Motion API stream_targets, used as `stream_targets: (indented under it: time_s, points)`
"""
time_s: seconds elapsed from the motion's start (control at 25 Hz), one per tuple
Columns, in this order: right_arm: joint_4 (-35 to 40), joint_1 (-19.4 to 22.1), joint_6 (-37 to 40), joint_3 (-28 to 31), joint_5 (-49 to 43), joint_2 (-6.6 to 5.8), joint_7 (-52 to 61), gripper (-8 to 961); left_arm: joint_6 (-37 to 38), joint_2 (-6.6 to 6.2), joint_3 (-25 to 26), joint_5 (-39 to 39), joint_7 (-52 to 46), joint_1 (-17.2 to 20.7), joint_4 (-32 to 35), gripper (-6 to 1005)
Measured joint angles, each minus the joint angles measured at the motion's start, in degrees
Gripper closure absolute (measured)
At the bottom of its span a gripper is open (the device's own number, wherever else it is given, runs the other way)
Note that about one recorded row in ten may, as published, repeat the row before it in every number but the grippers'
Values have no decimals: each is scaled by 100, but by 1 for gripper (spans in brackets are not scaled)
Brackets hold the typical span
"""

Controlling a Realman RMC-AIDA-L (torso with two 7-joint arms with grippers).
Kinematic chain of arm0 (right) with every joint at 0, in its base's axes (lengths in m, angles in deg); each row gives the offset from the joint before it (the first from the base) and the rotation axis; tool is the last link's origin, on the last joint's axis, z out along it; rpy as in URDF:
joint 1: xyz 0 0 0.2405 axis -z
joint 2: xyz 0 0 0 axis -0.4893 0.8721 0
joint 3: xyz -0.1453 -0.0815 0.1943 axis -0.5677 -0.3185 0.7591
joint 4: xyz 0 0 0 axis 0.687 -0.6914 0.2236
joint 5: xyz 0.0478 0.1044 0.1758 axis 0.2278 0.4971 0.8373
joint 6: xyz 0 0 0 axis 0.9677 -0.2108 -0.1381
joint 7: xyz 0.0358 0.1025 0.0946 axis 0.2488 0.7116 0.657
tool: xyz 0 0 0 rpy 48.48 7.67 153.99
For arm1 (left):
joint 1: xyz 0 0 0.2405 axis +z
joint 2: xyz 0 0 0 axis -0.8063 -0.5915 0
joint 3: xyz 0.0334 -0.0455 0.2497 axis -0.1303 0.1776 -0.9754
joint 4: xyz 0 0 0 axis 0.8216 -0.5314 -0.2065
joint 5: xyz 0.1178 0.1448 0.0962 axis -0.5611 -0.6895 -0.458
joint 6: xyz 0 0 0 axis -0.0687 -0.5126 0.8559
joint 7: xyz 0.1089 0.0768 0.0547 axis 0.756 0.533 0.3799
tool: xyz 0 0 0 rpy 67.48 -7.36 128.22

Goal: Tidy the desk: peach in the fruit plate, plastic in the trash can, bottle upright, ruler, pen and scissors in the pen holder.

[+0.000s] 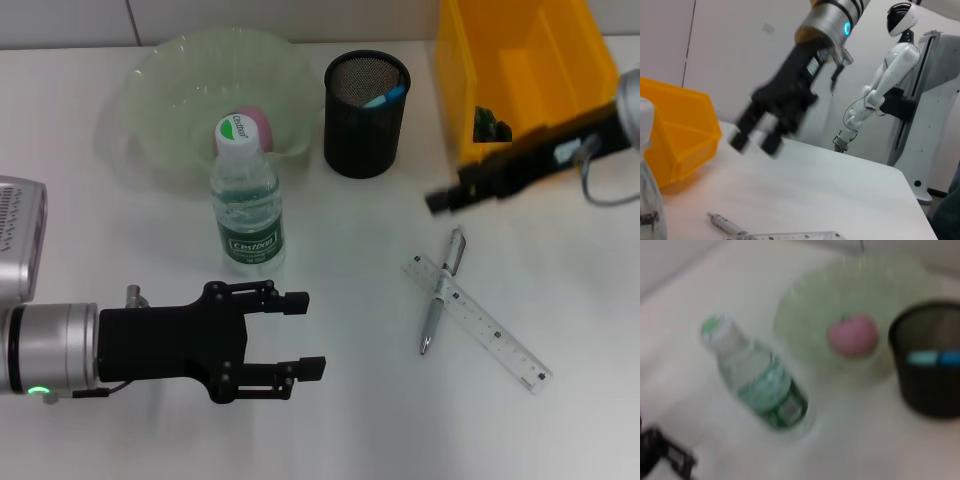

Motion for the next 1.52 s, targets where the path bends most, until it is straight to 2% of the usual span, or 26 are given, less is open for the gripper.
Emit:
stream_targets:
  time_s: [0.08, 0.12, 0.16, 0.2, 0.4, 1.04, 1.52]
  points:
    - [-19, -43, 18, -198, -176, 1, 131, 245, -4, 5, 0, 0, 10, -2, 0, 258]
    - [-96, -93, -70, -597, -489, 6, 371, 245, -26, 22, -16, 0, 27, -2, 0, 258]
    - [-96, -93, -70, -597, -489, 6, 371, 245, -26, 22, -16, 0, 27, -2, 0, 258]
    - [-170, -102, -268, -947, -608, 18, 551, 245, -41, 29, -25, 0, 31, -4, 0, 258]
    - [-383, -85, -795, -1530, -627, 33, 740, 246, -95, 41, -41, 0, 45, 2, 0, 258]
    - [-715, -52, -1816, -2485, -480, 54, 761, 249, -140, 53, -53, -9, 43, 24, -8, 258]
    - [-918, -50, -2073, -2639, -401, 52, 783, 252, -140, 61, -48, -43, 42, 25, -8, 258]
